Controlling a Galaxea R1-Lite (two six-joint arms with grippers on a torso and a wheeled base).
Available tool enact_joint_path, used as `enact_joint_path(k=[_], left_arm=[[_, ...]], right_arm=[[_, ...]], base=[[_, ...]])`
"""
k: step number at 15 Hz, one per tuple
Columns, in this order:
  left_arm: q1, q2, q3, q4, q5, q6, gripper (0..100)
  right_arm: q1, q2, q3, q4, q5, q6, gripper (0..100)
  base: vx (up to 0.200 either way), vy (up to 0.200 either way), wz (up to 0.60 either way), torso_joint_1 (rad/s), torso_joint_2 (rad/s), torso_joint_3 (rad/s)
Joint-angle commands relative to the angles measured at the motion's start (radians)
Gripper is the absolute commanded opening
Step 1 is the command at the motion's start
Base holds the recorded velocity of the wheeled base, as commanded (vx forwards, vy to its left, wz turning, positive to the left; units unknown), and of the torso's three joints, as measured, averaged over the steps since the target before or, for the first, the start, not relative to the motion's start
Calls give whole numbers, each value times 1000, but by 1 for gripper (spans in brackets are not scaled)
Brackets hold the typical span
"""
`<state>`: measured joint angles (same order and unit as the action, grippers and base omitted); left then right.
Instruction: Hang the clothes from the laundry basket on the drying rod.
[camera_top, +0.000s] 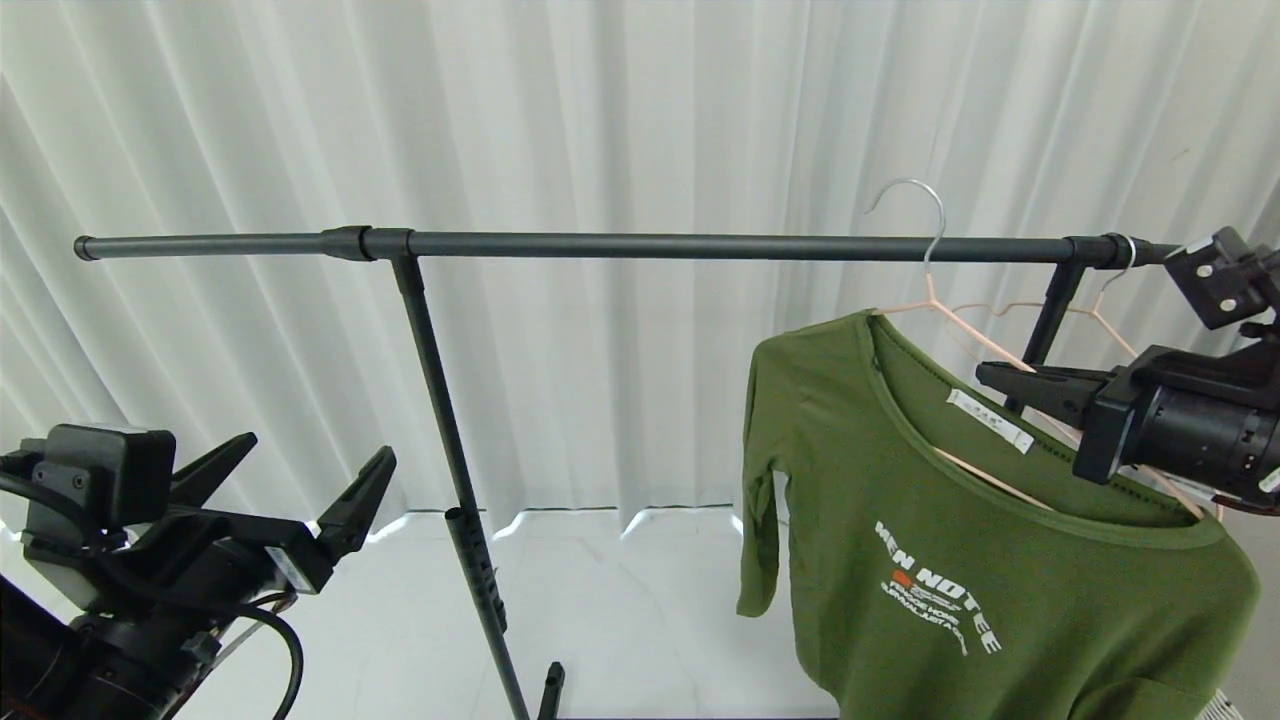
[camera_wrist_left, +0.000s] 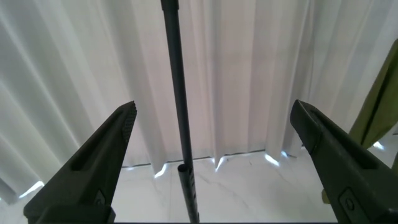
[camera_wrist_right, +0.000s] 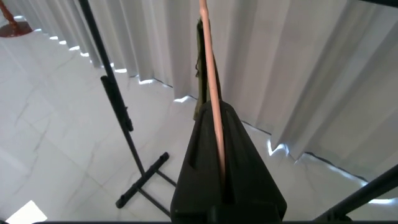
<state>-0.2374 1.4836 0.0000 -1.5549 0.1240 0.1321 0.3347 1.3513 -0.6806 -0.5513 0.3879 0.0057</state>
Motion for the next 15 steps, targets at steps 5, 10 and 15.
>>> enact_joint_path(k=[5, 10, 15], left_arm=[[0, 0, 0, -1, 0, 1, 100], [0, 0, 0, -1, 2, 1, 100], [0, -6, 0, -1, 2, 1, 100]], right_arm=[[1, 11, 19, -2, 6, -6, 0], [3, 28, 26, -2, 5, -6, 0], [1, 94, -2, -35, 5, 2, 0]], base=[[200, 0, 0, -2, 0, 7], [80, 0, 0, 3, 1, 1], [0, 0, 0, 0, 0, 0]])
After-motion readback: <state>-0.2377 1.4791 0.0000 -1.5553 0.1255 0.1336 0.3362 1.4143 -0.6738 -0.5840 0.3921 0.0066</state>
